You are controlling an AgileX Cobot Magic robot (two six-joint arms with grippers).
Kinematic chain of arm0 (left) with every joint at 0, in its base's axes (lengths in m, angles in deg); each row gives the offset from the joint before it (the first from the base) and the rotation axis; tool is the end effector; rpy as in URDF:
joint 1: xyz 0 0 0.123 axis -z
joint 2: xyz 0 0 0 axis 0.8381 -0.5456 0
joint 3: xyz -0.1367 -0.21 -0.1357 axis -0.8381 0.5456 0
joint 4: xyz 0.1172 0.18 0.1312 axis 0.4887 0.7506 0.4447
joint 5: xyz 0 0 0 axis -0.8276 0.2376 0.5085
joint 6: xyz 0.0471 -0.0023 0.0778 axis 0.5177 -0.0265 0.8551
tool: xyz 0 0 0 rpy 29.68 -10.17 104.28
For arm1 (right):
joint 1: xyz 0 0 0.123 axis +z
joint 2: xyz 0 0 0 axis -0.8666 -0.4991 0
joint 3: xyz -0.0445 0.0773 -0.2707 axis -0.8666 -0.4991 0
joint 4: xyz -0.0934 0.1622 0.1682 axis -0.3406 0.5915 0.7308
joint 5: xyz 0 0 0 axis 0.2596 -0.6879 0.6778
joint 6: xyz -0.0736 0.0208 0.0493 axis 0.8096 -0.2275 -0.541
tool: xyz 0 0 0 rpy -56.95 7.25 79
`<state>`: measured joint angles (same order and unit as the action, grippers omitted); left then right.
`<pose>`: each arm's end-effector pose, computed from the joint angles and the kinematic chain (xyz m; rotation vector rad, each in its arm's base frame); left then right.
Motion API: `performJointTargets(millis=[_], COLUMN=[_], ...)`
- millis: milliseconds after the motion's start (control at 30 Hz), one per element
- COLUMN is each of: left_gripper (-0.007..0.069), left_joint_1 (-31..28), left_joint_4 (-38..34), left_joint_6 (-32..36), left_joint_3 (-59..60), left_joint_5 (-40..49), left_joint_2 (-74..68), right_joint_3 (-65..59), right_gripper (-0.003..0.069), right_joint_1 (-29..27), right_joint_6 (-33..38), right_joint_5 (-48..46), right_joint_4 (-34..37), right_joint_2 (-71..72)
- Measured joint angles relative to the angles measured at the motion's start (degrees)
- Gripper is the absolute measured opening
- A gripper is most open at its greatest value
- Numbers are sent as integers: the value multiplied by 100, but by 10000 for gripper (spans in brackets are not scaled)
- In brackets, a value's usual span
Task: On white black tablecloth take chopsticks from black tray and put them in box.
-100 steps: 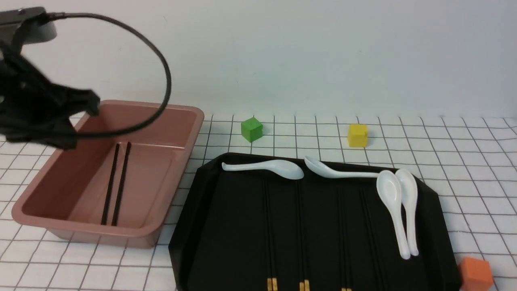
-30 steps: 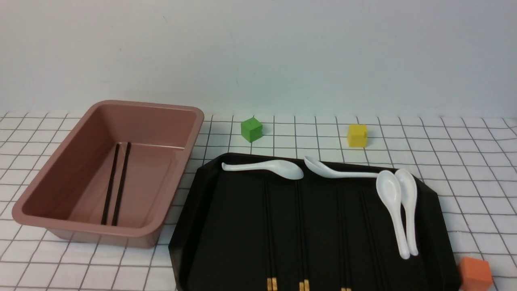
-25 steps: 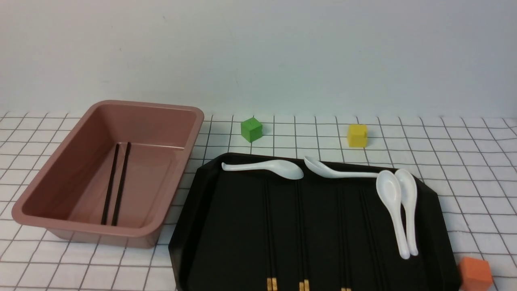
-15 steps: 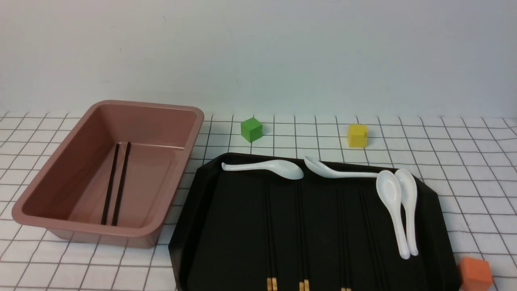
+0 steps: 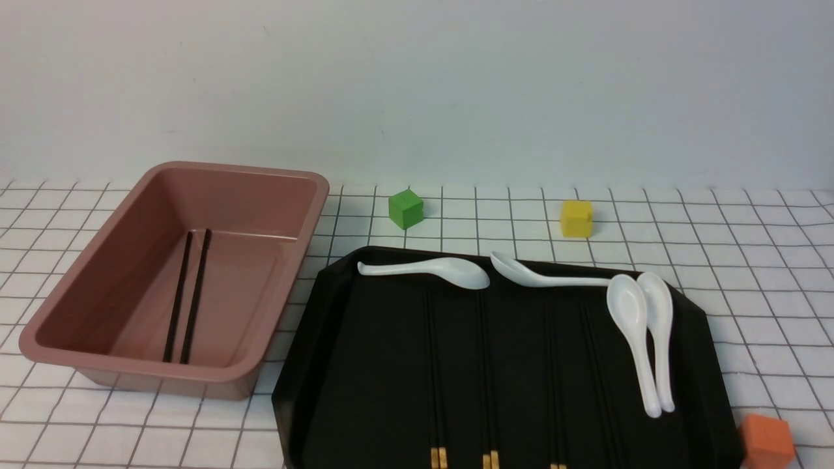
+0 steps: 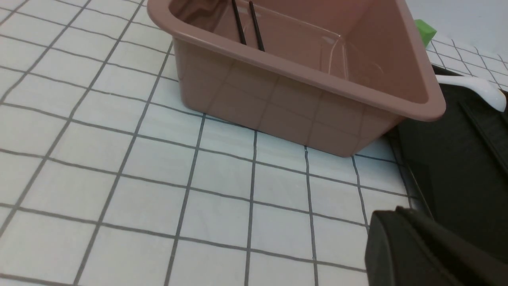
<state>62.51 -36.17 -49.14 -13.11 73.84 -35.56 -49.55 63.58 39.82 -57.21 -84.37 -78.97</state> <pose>0.0521 -0.0060 0.1698 -0.2216 1.8786 -0.3087 0.0526 0.0026 0.1747 0.0131 1.8572 0.0847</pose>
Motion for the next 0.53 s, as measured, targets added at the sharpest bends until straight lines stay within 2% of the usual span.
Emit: performJointTargets(millis=[533], left_gripper=[21], left_joint_1=[0], left_joint_4=[0], left_joint_6=[0], left_joint_3=[0], left_joint_5=[0], left_joint_2=[0], right_joint_3=[0], right_gripper=[240], right_joint_1=[0], right_joint_6=[0], right_joint_5=[0], right_joint_4=[0], right_joint_2=[0])
